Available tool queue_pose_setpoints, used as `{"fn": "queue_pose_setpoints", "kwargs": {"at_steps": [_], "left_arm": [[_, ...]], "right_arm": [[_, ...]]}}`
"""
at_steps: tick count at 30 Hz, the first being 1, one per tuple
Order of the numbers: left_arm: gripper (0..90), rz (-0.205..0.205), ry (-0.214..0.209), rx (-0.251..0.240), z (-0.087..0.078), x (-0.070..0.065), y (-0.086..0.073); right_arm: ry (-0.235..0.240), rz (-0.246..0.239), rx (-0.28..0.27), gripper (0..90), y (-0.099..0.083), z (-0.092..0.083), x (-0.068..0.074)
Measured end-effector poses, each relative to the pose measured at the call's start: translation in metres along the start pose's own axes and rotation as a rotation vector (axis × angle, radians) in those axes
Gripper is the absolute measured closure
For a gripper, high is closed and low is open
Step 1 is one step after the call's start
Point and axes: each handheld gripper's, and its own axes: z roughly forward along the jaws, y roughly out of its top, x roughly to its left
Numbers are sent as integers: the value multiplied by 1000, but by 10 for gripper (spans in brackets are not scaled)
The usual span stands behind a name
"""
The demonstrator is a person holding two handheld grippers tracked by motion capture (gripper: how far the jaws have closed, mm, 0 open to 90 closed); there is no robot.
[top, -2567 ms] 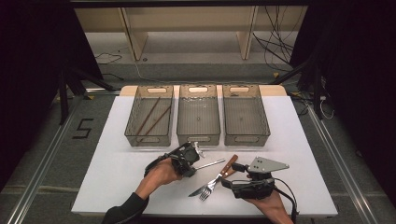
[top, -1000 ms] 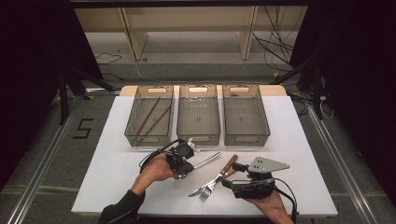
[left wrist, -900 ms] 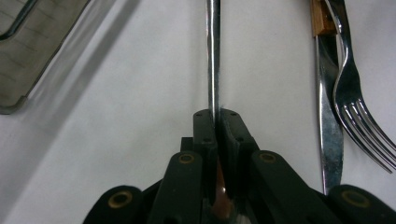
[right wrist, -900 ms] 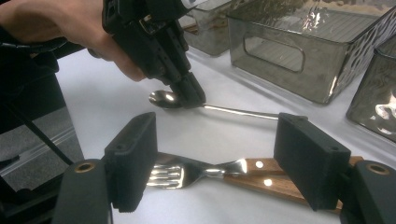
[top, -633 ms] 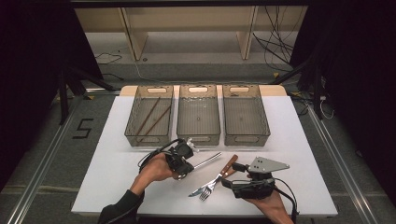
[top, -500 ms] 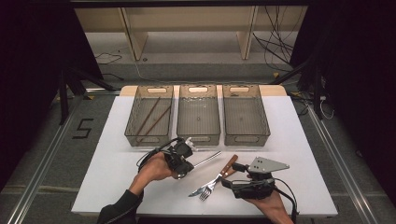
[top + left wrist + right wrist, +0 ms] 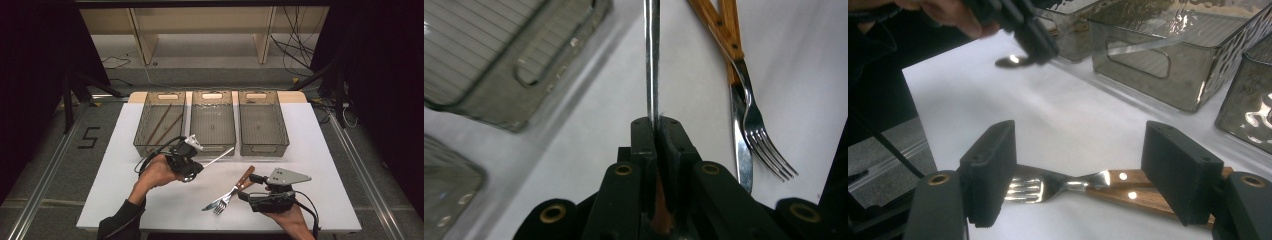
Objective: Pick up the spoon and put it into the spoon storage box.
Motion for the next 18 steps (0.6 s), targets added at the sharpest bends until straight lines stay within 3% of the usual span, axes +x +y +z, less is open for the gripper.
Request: {"fn": "queue_pose_setpoints", "kwargs": {"at_steps": [9,18], "left_arm": [[853,-44,39,-49,-25,28,29],[853,-116,94,-76,-27,59,58]], "right_arm": [[0,6,-4,308,-1,-3,-1],[0,7,-9,308,-1,-4,-2]]}}
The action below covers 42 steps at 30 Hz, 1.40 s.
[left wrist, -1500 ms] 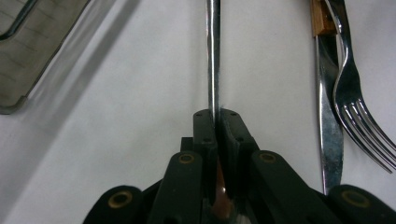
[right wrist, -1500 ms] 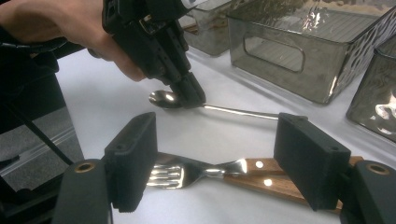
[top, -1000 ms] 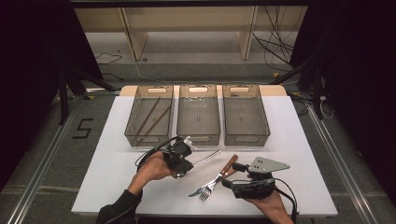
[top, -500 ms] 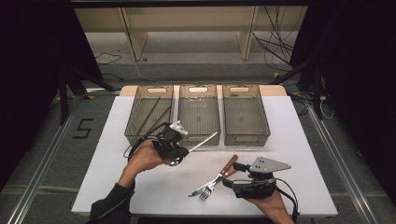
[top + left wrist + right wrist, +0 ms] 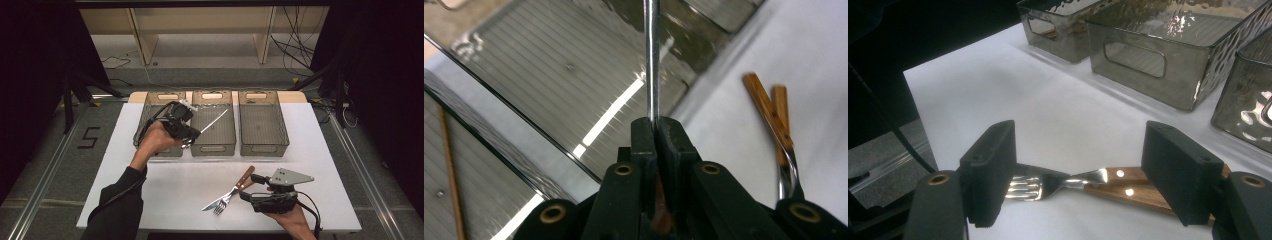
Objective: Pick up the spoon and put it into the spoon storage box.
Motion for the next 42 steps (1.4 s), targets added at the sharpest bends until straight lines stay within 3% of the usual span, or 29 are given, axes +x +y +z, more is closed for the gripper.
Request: {"fn": "queue_pose_setpoints", "kwargs": {"at_steps": [10,21,42], "left_arm": [[853,-75,54,-11,20,19,31],[852,-111,92,-9,41,26,50],[851,-165,115,4,69,32,44]], "right_arm": [[3,3,-3,308,-1,-1,0],[6,10,-2,307,-1,-2,-1],[6,8,-1,307,-2,-3,-2]]}}
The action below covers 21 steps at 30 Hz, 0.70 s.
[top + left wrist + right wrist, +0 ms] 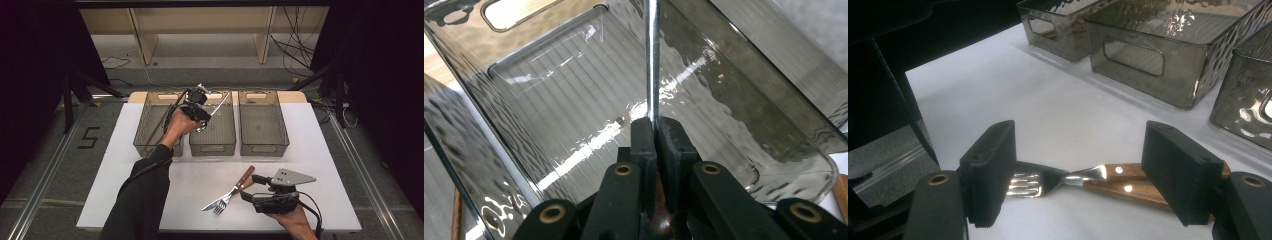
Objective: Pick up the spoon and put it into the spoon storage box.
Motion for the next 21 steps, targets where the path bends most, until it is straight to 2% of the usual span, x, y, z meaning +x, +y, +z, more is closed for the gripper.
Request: {"fn": "queue_pose_setpoints", "kwargs": {"at_steps": [5,10,13,16,21], "left_arm": [[850,-10,10,10,4,2,-2],[827,-44,0,5,9,4,-5],[631,-59,-5,0,7,3,-4],[497,-58,-22,-21,-1,1,-4],[366,-46,-57,-72,-22,-7,-8]], "right_arm": [[1,0,1,308,0,0,0],[0,-1,1,307,0,-1,0],[-1,1,-2,307,0,-1,0],[-2,1,-1,308,0,-1,0],[-7,0,-5,308,0,-2,-1]]}}
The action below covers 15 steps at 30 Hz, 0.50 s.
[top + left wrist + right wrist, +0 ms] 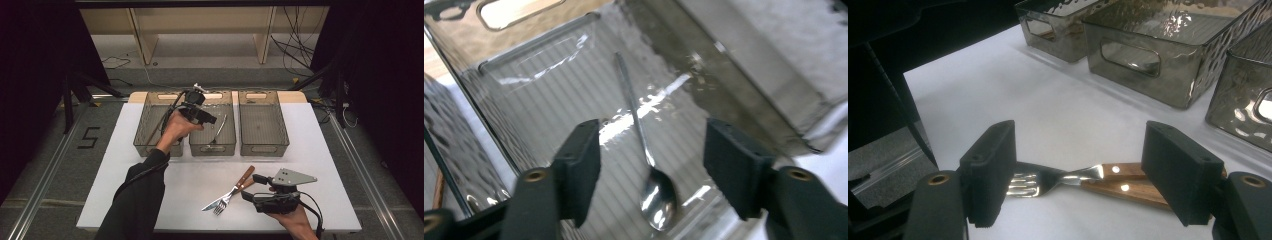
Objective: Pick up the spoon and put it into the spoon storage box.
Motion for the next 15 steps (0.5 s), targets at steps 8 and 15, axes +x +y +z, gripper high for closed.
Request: {"fn": "queue_pose_setpoints", "kwargs": {"at_steps": [8,15], "left_arm": [[278,43,-24,-68,-31,-11,-25],[251,46,-28,-114,-49,-11,-51]], "right_arm": [[-7,3,-1,308,0,0,-1],[-10,7,5,307,-1,2,-2]]}}
